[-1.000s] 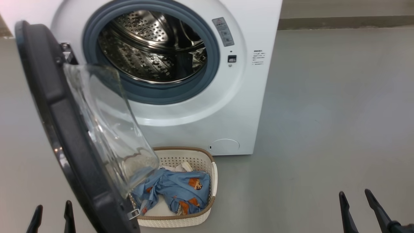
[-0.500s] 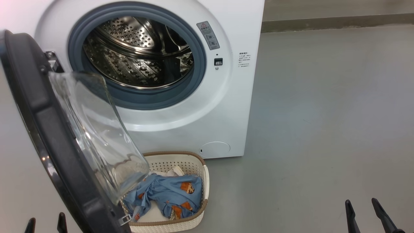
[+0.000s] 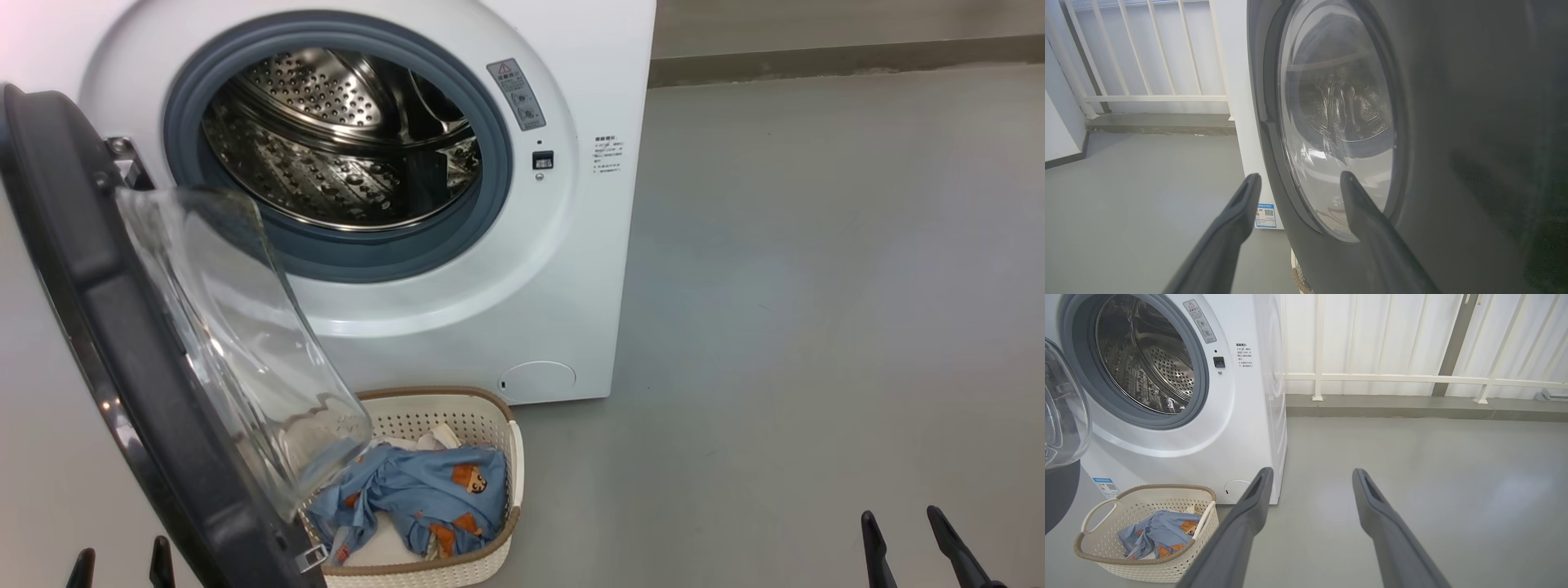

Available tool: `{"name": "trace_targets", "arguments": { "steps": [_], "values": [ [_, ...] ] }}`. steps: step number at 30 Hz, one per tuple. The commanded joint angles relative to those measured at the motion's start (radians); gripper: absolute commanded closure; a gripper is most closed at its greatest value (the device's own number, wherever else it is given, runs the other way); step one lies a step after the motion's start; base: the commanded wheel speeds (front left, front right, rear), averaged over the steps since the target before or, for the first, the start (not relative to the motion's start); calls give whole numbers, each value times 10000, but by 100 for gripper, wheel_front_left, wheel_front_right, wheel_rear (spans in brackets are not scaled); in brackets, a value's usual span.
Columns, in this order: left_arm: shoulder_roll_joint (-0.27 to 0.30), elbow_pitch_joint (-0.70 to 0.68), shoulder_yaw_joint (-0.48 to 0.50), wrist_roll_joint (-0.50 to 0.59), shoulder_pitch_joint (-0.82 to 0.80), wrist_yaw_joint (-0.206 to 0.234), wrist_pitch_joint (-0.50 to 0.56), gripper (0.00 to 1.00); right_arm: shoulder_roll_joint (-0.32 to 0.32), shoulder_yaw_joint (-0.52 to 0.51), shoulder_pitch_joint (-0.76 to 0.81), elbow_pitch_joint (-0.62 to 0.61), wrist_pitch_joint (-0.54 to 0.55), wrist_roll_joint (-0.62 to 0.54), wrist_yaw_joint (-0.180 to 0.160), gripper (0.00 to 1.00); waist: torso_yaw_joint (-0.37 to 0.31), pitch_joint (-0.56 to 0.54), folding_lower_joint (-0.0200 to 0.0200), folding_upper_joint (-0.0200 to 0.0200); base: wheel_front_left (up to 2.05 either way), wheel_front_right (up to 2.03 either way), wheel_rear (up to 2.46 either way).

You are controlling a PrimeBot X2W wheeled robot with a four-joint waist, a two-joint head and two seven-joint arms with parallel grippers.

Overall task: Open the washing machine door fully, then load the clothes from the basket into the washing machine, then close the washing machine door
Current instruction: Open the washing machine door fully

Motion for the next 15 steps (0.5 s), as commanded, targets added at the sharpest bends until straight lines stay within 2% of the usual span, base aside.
{"name": "trace_targets", "arguments": {
  "steps": [1,2,3,4,5,15],
  "values": [
    [69,-254,304,86,-213,-16,-65,0,-150,240,-297,-155,-118,-128,27,0,26,-26,0,0,0,0,0],
    [69,-247,295,85,-207,-16,-65,0,-150,242,-307,-127,-118,-142,27,0,42,-38,0,0,0,0,0],
    [69,-223,258,76,-190,-16,-65,47,-150,244,-314,-87,-118,-156,27,0,84,-60,0,0,0,0,0],
    [69,-191,243,47,-172,-16,-65,77,-149,256,-312,-73,-118,-164,27,0,104,-70,0,0,0,0,0],
    [69,-121,217,-6,-142,-16,-65,100,-149,268,-308,-55,-118,-168,27,0,122,-79,0,0,0,0,0],
    [68,156,693,-371,-163,-9,-65,100,-149,278,-250,-60,-118,-109,27,0,331,-67,0,0,0,0,0]
  ]
}}
